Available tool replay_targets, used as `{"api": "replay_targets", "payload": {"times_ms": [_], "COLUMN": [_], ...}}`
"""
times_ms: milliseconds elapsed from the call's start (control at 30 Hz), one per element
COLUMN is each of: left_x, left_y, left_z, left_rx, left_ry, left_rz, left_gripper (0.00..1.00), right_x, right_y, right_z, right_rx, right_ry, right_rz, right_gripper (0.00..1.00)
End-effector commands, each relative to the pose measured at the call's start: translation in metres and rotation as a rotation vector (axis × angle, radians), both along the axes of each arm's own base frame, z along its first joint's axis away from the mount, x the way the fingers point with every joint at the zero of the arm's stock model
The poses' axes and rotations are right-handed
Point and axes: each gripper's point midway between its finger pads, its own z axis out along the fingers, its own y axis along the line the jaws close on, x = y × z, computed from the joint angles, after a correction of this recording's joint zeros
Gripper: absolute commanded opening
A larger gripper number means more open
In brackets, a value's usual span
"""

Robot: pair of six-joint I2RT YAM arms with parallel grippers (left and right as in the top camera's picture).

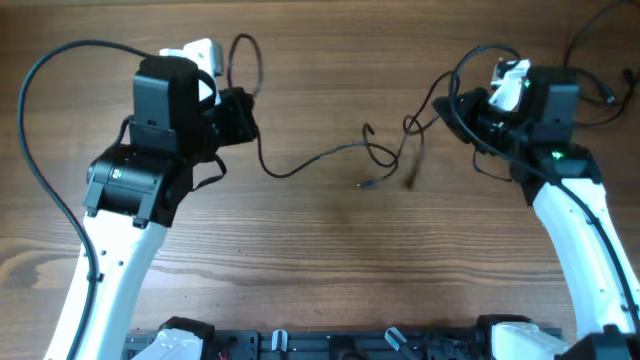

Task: Untangle cables

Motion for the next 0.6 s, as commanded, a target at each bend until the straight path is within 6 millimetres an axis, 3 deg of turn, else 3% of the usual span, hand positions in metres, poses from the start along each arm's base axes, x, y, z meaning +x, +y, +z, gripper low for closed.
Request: {"api": "replay_targets", "payload": {"times_ms": [0,100,167,233,300,400,467,500,567], "left_x": [0.026,0.040,0.047,0.047,0.044,0.043,0.044,0.044,0.041], "left_y": [0.057,0.090,0.114,0.127,0.128,0.101,0.074,0.047,0.016], "left_z": [-0.022,-0.047,-0.077,-0.104,-0.132,-0.162,-0.169,-0.166,-0.161], "left_rx": [0.132,0.248,0.250,0.241,0.205,0.123,0.078,0.045,0.014], "left_ry": [0.030,0.075,0.166,0.263,0.369,0.486,0.507,0.491,0.464], "left_rz": [0.338,0.490,0.572,0.595,0.569,0.452,0.311,0.162,-0.006], "left_gripper": [0.04,0.04,0.04,0.04,0.04,0.04,0.04,0.06,0.21], "right_x": [-0.005,-0.014,-0.014,-0.011,-0.005,-0.004,-0.005,-0.007,-0.010], "right_y": [-0.002,-0.007,-0.019,-0.016,-0.008,0.013,0.016,0.018,0.021], "right_z": [-0.010,-0.022,-0.030,-0.012,0.030,0.090,0.091,0.081,0.062], "right_rx": [-0.095,-0.151,-0.209,-0.185,-0.154,-0.071,-0.063,-0.068,-0.079], "right_ry": [-0.016,0.022,0.052,0.010,-0.083,-0.218,-0.212,-0.171,-0.102], "right_rz": [0.069,0.085,0.034,0.047,0.078,0.186,0.194,0.197,0.204], "right_gripper": [0.04,0.04,0.04,0.04,0.04,0.04,0.04,0.04,0.04]}}
